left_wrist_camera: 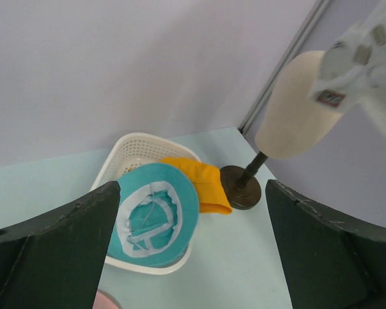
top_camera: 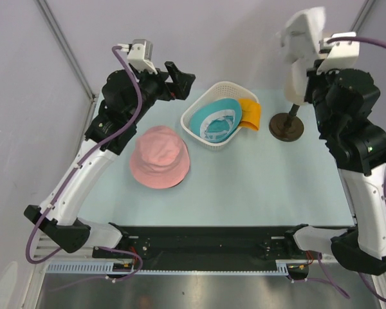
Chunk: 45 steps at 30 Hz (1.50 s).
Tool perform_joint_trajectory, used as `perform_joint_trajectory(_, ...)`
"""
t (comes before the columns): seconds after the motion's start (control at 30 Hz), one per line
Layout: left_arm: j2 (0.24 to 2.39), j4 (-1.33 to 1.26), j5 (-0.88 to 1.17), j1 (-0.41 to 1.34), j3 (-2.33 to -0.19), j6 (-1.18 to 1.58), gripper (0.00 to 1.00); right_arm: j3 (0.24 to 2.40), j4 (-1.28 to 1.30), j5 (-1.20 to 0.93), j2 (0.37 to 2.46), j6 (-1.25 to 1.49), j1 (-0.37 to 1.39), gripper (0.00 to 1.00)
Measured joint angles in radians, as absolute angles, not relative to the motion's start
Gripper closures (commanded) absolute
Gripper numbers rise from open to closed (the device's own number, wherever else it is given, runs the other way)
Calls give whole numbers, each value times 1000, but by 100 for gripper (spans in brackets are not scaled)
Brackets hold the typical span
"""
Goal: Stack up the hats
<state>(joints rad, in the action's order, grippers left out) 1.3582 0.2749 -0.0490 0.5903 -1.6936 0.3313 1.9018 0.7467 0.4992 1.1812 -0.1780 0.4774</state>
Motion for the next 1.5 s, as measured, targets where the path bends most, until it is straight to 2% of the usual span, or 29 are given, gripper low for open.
perform_joint_trajectory(0.17, 1313, 269, -49, 532, -1603, 331, 0, 2027, 683, 679, 1298, -354, 400, 100)
perform_joint_trajectory(0.43, 1251, 260, -48, 464, -1469, 331, 0, 2039, 408, 850, 1473, -728, 273, 100)
perform_joint_trajectory(0.63, 1236, 256, -44, 418, -1428, 332, 0, 2068, 213, 917, 1620, -952, 184, 100)
perform_joint_trajectory(0.9, 1236, 249, -29, 364, -1415, 332, 0, 2115, 93, 945, 1719, -1082, 144, 100)
perform_joint_trajectory(1.2, 1237, 244, -1, 349, -1405, 341, 0, 1950, 51, 953, 1736, -1170, 156, 100)
perform_joint_trajectory(1.5, 1237, 241, 23, 348, -1370, 362, 0, 1799, 83, 972, 1672, -1189, 271, 100)
